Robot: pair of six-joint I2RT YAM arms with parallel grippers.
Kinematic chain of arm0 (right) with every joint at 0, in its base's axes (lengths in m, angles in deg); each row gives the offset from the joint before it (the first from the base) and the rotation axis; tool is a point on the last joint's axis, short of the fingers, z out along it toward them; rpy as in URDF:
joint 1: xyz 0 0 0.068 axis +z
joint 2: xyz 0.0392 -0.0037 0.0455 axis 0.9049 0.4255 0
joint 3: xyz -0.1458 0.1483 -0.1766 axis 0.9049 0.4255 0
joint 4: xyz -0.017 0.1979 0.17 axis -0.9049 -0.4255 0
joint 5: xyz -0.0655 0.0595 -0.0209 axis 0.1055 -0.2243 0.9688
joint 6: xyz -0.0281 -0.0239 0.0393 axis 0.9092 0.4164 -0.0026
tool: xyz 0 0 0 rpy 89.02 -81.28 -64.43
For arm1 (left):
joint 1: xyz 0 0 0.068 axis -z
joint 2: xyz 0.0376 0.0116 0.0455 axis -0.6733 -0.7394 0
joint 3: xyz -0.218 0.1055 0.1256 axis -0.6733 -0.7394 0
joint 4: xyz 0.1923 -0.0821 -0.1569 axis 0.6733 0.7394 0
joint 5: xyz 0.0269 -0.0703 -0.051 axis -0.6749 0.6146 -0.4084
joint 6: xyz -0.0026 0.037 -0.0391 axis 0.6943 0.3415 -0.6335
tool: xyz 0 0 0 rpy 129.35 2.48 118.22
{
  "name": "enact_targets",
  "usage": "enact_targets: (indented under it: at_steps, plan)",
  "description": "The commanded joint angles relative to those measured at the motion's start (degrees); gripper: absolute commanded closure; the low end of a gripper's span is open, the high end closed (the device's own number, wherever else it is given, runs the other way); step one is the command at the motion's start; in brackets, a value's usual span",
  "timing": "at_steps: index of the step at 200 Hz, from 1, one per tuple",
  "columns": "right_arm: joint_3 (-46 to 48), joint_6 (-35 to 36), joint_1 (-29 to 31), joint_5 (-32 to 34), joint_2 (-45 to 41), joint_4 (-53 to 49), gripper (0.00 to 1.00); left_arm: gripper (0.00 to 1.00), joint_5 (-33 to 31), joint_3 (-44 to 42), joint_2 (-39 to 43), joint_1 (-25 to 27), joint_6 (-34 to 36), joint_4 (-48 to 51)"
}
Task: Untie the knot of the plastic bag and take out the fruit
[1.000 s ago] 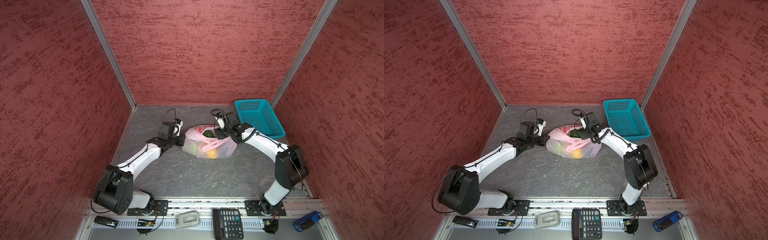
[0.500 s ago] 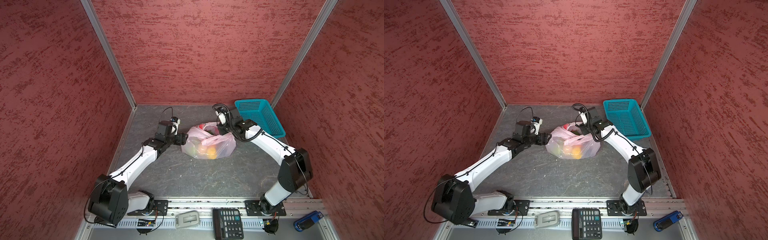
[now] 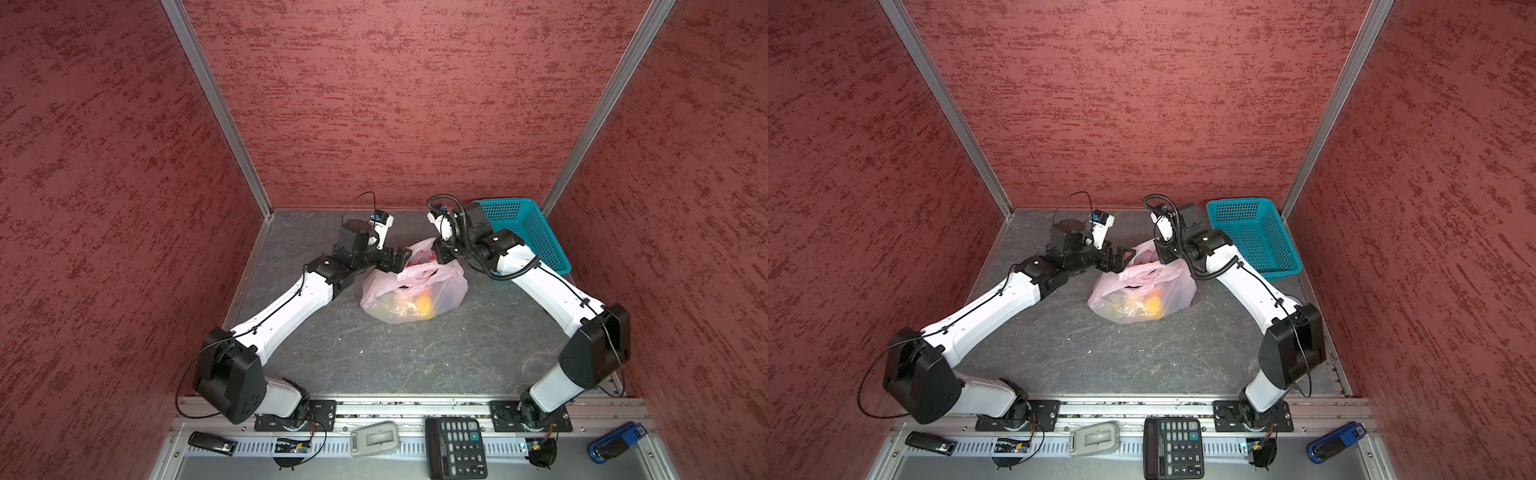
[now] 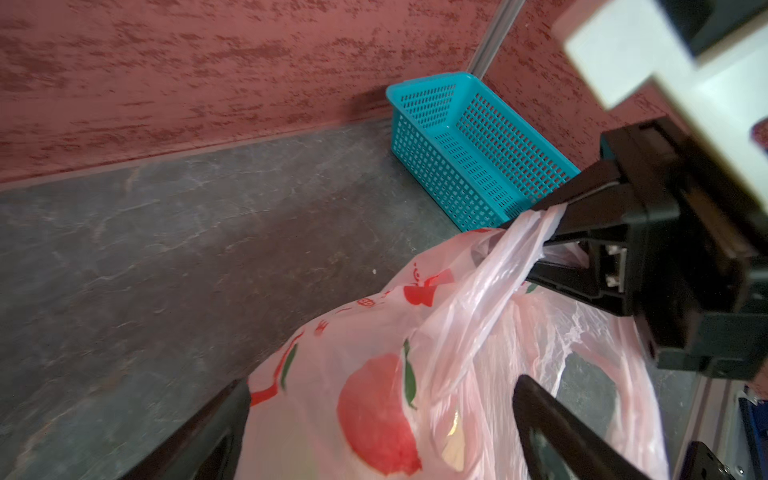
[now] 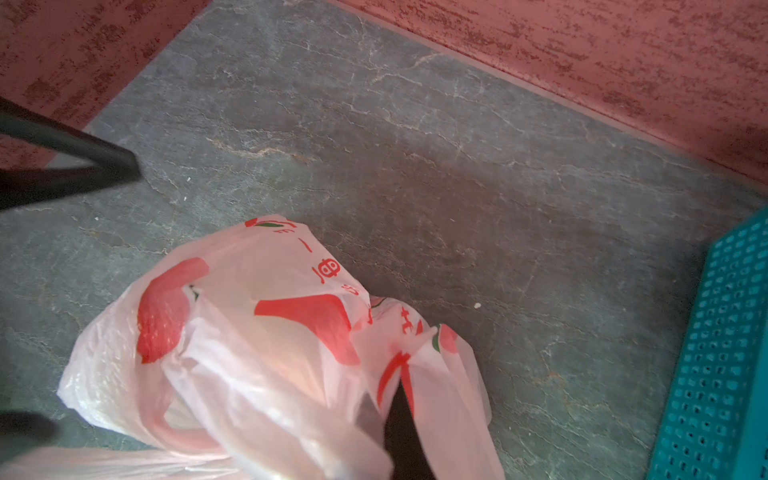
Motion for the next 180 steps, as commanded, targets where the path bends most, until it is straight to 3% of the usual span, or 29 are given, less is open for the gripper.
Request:
enact_targets:
  at_steps: [1, 58, 77, 117, 180]
  plan:
    - [-1.92, -0.27, -0.02, -2.67, -0.85, -0.66, 1.00, 0.00, -0.55, 2.53, -2.59, 2.13, 1.47, -0.63]
    - [0.92, -0.56, 0.00, -0.91, -3.12, -1.43, 1.00, 0.01, -21.46, 5.30, -6.96, 3.16, -0.78, 3.88]
    - [2.43, -0.75, -0.54, 0.76, -4.59, -2.04, 1.00, 0.03, -24.05, 5.18, -6.92, 1.20, -0.99, 7.40]
    - [4.29, -0.81, -3.30, 2.15, -7.16, -4.28, 1.00, 0.11, -23.81, 2.31, -3.18, -4.83, -1.54, 12.54]
    - [4.92, 0.51, -5.29, 2.25, -8.02, -6.23, 1.00, 0.22, -16.40, 0.86, -1.06, -11.08, 1.85, 17.31]
